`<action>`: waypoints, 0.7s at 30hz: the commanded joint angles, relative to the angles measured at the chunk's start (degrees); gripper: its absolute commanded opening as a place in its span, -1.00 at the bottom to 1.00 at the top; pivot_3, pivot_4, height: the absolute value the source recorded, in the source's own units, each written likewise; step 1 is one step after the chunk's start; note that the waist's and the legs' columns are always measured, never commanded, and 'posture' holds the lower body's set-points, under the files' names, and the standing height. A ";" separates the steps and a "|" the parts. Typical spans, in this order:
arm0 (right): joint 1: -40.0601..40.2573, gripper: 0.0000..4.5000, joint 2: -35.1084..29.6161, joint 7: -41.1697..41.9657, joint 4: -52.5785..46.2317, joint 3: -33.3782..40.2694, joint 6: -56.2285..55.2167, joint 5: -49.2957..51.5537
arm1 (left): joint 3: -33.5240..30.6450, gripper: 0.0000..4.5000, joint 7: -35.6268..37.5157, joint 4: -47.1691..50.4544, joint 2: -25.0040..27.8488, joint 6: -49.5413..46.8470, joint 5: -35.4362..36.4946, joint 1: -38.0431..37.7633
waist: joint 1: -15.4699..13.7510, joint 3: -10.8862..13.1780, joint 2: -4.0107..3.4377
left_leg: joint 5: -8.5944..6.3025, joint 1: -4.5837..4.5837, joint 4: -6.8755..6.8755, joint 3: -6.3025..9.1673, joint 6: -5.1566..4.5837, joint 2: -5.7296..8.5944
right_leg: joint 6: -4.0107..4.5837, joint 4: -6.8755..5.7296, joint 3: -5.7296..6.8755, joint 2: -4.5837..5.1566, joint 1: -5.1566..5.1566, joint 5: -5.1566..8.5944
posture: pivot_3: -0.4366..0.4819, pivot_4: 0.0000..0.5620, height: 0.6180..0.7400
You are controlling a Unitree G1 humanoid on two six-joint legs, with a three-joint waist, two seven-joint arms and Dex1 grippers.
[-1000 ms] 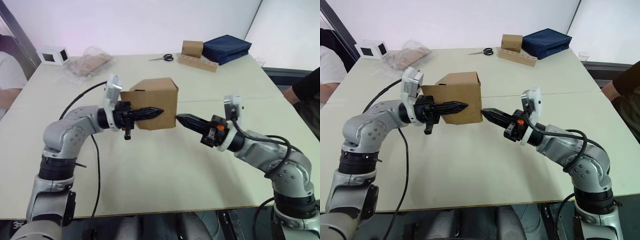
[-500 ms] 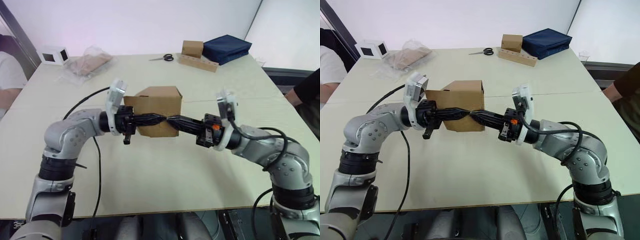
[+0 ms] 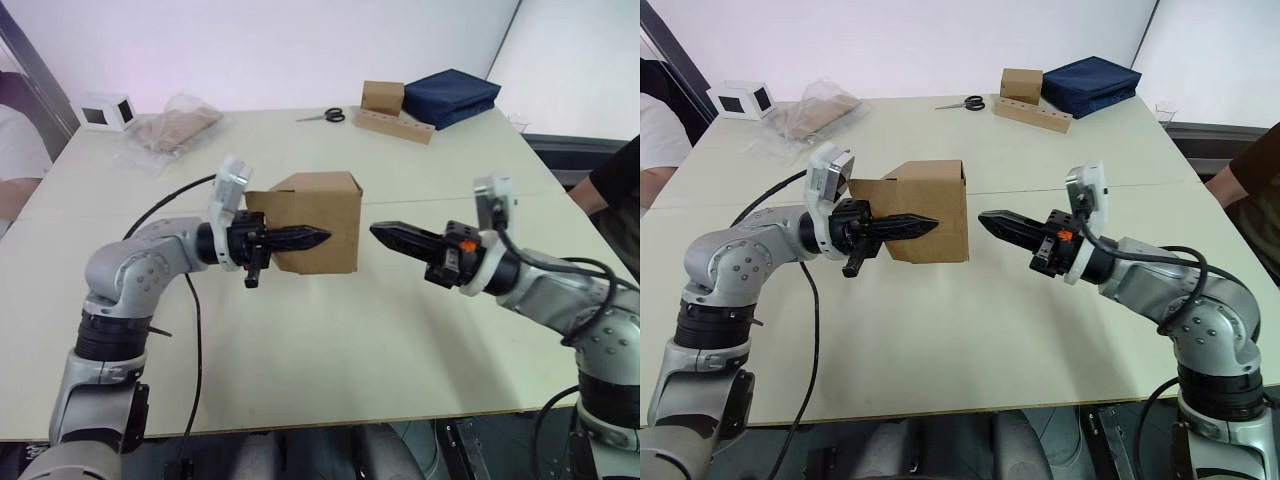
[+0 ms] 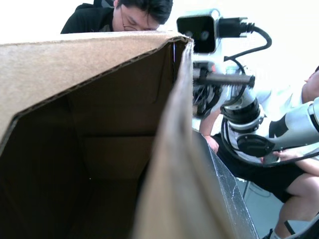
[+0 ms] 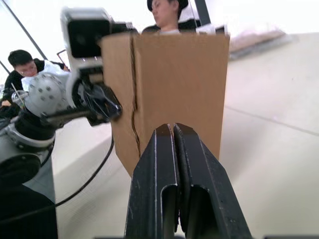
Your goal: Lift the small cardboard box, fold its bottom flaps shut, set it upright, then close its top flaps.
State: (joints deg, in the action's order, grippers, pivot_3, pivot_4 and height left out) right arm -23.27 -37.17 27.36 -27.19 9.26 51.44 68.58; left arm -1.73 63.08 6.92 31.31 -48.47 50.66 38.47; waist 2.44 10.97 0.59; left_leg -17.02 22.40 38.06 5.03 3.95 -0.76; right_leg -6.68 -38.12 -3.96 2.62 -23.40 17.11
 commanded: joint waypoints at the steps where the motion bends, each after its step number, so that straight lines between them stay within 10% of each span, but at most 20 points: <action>1: -2.78 -0.98 2.72 0.14 -2.25 -2.27 -1.08 0.53 | -1.57 -1.00 -0.21 1.45 -0.14 0.53 1.04 0.83 | 0.00 0.00 0.00 | 0.00 0.00 0.00 0.00 0.00 0.00 | 0.00 0.00 -0.01 0.01 0.00 0.00 | -0.05 -0.47 1.00; 21: -2.32 -0.98 3.38 -0.09 -3.20 -1.50 -0.23 -0.94 | -1.33 -1.00 1.52 0.47 0.50 1.04 -0.59 1.30 | -0.05 0.00 0.00 | 0.00 0.00 0.00 0.00 0.00 0.00 | 0.00 0.00 0.00 0.01 0.00 0.00 | -0.05 -0.47 1.00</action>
State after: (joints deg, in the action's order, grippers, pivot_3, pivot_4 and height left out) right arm -25.68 -32.81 26.17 -27.31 6.92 51.37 66.34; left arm -3.39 63.64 6.80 31.32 -48.25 50.30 38.46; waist 2.39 10.97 0.58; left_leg -17.02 22.41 38.07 5.04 3.95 -0.76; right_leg -6.68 -38.12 -3.96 2.64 -23.40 17.11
